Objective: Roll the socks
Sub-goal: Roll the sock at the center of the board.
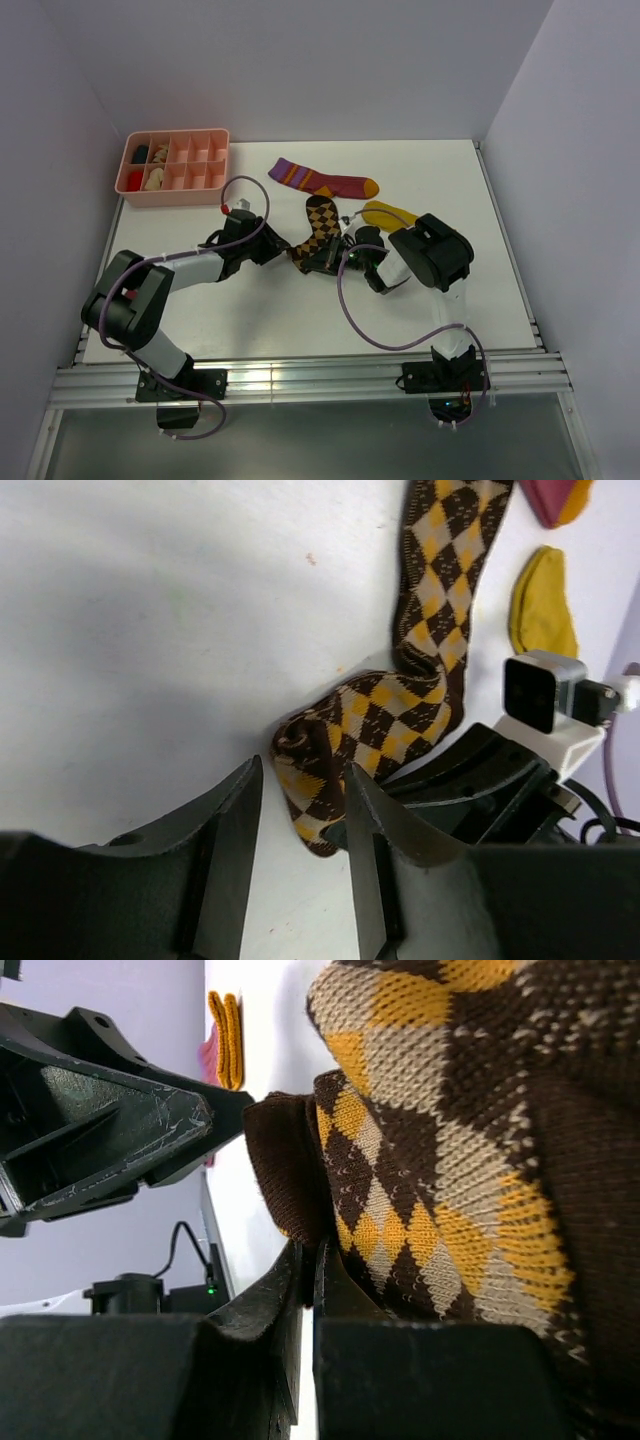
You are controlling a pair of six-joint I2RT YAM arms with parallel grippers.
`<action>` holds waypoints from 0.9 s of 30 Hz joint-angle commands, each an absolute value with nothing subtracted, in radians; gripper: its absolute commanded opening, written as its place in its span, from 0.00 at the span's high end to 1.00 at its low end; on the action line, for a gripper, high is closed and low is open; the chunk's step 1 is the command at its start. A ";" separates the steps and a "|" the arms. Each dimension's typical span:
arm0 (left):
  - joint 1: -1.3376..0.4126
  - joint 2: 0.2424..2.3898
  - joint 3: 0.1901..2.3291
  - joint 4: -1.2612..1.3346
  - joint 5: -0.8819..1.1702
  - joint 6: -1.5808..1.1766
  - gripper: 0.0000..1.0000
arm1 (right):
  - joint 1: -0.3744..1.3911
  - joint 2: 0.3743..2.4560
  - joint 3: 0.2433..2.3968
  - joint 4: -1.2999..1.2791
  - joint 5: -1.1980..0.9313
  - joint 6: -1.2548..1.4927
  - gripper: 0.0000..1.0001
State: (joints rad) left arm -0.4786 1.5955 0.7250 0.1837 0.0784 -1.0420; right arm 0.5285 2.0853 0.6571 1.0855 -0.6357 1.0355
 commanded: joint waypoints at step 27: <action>-0.472 1.704 0.538 0.612 0.186 -1.065 0.57 | 0.514 2.169 0.627 0.962 -0.632 1.046 1.00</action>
